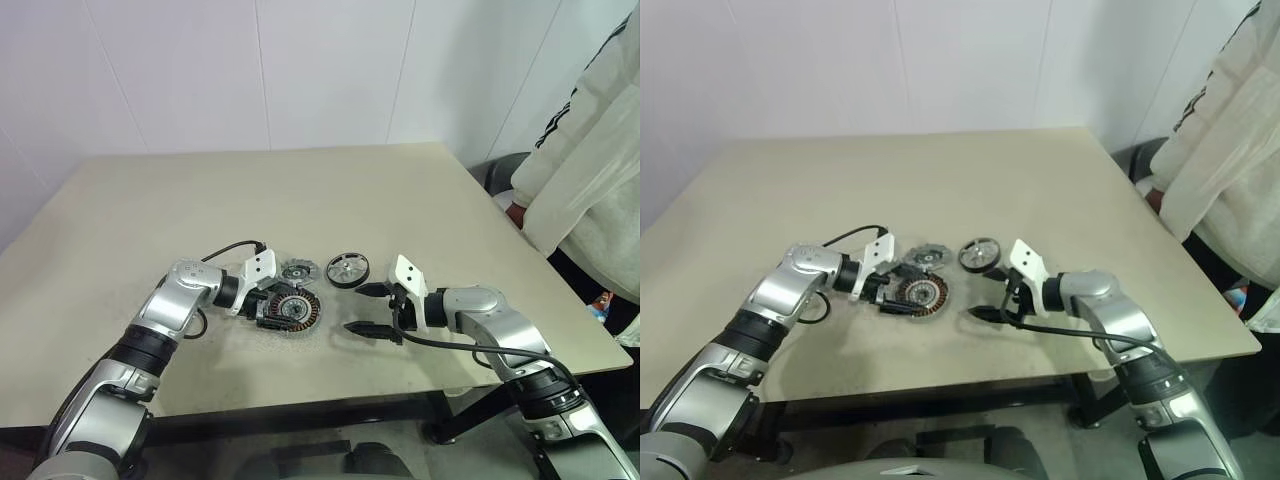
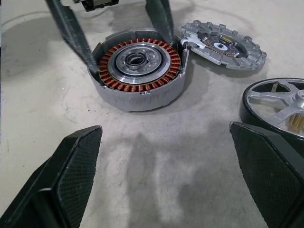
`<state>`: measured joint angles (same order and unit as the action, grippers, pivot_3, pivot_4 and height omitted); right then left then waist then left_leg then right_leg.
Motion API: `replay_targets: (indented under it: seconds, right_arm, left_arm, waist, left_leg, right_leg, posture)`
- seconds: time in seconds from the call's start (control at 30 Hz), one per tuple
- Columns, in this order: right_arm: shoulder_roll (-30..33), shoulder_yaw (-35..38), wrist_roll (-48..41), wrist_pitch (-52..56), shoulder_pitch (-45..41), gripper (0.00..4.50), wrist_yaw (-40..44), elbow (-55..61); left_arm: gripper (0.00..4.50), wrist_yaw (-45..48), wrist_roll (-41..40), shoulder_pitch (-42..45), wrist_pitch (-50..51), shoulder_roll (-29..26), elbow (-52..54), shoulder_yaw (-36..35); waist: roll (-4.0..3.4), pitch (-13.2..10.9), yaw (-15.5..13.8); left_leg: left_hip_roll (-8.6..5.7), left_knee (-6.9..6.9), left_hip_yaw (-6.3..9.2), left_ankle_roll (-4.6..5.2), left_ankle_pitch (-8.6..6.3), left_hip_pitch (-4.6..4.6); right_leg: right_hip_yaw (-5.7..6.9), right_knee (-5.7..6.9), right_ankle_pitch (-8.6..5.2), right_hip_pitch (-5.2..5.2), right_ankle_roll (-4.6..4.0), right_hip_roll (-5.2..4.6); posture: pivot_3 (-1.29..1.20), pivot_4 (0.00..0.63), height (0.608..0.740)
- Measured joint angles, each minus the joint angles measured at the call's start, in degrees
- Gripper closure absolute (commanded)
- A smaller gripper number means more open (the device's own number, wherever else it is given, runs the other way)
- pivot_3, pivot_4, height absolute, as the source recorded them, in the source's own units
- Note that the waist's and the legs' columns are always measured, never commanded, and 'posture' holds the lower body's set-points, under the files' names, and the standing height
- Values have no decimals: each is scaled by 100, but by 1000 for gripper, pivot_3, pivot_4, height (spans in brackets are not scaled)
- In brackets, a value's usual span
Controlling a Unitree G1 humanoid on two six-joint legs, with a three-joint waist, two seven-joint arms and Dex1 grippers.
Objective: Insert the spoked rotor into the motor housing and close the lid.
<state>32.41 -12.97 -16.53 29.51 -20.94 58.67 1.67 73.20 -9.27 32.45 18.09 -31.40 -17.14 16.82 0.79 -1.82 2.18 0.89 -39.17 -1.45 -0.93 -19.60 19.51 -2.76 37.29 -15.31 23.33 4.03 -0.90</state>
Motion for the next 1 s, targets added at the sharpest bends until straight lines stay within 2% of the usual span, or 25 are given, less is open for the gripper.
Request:
replay_targets:
  seconds: [0.17, 0.4, 0.53, 0.67, 0.87, 1.0]
  right_arm:
    - [-18, -2, 0, 5, -3, 0, -13, 5]
    - [-303, -76, 20, 160, -232, 0, -189, 29]
    - [-738, -239, 76, 515, -805, 906, -441, -226]
    - [-919, -504, 296, 622, -1188, 2391, -522, -523]
    - [-915, -1007, 747, 550, -1373, 4383, -413, -1017]
    - [-876, -1115, 757, 549, -1476, 4457, -161, -1016]
  left_arm:
    - [53, -214, -233, 38, 140, 4, 234, -376]
    - [53, -442, -623, -52, 448, -717, 915, -1247]
    - [0, -613, -783, -829, 685, -1095, 1262, -1743]
    - [0, -848, -964, -1515, 859, -1286, 1677, -2155]
    - [0, -1361, -1230, -2500, 1010, -1224, 2396, -2621]
    - [0, -1596, -1283, -3001, 1008, -1164, 2666, -2755]
  waist:
    - [1, 0, 0]
    - [-1, -1, 42]
    - [0, -2, 45]
    - [3, -3, -21]
    - [2, -4, 2]
    - [1, -4, 24]
  left_leg:
    - [3, 0, 1, 0, 0, 0]
    - [8, 1, 2, 0, 0, -5]
    - [18, 0, 3, -1, 0, -3]
    - [8, 0, 9, -1, 0, 3]
    - [-12, 1, 5, 3, -3, 6]
    - [-7, 3, 8, 3, -3, 3]
  right_leg:
    - [0, 0, 0, 0, 0, 0]
    - [-5, 8, 0, 4, 0, 5]
    - [-10, 18, 0, 12, -1, 3]
    - [-7, 15, 0, 12, -2, -21]
    - [-1, 15, 1, 14, -1, -63]
    - [1, 18, 1, 15, -1, -59]
  posture:
    - [0, 0, 740]
    - [0, 0, 740]
    - [0, 0, 740]
    - [0, 0, 740]
    - [0, 0, 740]
    - [0, 0, 740]
